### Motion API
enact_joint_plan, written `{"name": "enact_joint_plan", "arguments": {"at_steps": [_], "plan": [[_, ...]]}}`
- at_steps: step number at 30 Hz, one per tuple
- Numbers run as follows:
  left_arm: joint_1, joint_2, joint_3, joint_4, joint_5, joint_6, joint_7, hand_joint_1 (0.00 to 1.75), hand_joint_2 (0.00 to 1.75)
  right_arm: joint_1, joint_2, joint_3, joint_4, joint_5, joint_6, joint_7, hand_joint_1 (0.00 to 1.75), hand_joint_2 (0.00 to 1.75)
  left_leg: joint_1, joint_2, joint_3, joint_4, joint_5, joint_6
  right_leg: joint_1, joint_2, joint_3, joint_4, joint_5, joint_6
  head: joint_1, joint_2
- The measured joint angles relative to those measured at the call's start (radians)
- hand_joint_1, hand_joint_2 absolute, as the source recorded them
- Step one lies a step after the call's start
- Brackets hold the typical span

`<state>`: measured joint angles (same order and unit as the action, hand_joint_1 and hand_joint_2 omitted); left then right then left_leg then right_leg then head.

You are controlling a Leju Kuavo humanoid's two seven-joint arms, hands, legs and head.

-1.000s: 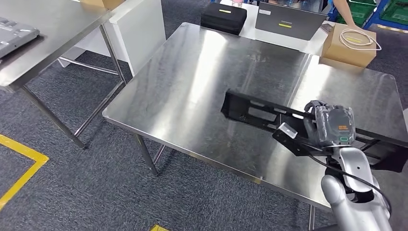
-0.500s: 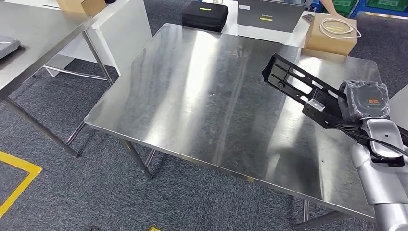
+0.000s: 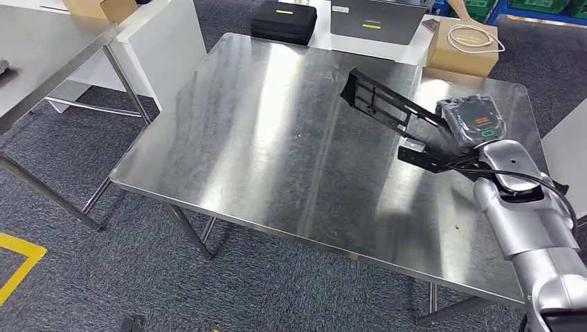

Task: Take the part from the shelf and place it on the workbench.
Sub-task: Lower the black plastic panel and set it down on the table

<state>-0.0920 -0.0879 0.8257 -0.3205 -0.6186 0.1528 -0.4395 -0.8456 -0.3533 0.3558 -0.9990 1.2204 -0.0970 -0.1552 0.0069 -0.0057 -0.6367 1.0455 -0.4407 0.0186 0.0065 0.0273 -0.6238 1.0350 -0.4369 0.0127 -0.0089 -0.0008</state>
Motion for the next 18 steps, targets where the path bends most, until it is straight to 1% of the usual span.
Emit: {"name": "enact_joint_plan", "arguments": {"at_steps": [3,9,14,18], "plan": [[-0.006,0.002,-0.01,0.005,-0.002,0.001,0.002,0.0,1.75,-0.033,0.023,0.047,0.024,-0.017,0.0,-0.016,1.69,1.75,-0.004,-0.002,0.0,0.0,0.0,0.004,-0.001,-0.003,0.001,-0.001,0.0,0.001,0.0,0.0],[-0.009,0.004,-0.023,0.016,-0.002,0.004,0.004,0.0,1.75,-0.079,0.07,0.115,0.071,-0.034,0.0,-0.025,1.69,1.75,-0.004,-0.002,-0.001,0.0,0.0,0.006,-0.004,-0.003,0.001,-0.002,0.001,0.002,0.0,0.0],[-0.009,0.008,-0.026,0.022,-0.001,0.006,0.004,0.0,1.75,-0.09,0.09,0.141,0.094,-0.04,0.0,-0.031,1.69,1.75,-0.003,-0.003,-0.001,0.0,0.0,0.006,-0.006,-0.003,0.001,-0.002,0.001,0.002,0.0,0.0],[-0.008,0.008,-0.029,0.027,-0.001,0.002,-0.009,0.0,1.75,-0.091,0.095,0.16,0.12,-0.044,-0.001,-0.033,1.69,1.75,-0.002,-0.002,0.0,0.0,0.0,0.006,-0.006,-0.003,0.0,-0.002,0.001,0.002,0.0,0.0]]}}
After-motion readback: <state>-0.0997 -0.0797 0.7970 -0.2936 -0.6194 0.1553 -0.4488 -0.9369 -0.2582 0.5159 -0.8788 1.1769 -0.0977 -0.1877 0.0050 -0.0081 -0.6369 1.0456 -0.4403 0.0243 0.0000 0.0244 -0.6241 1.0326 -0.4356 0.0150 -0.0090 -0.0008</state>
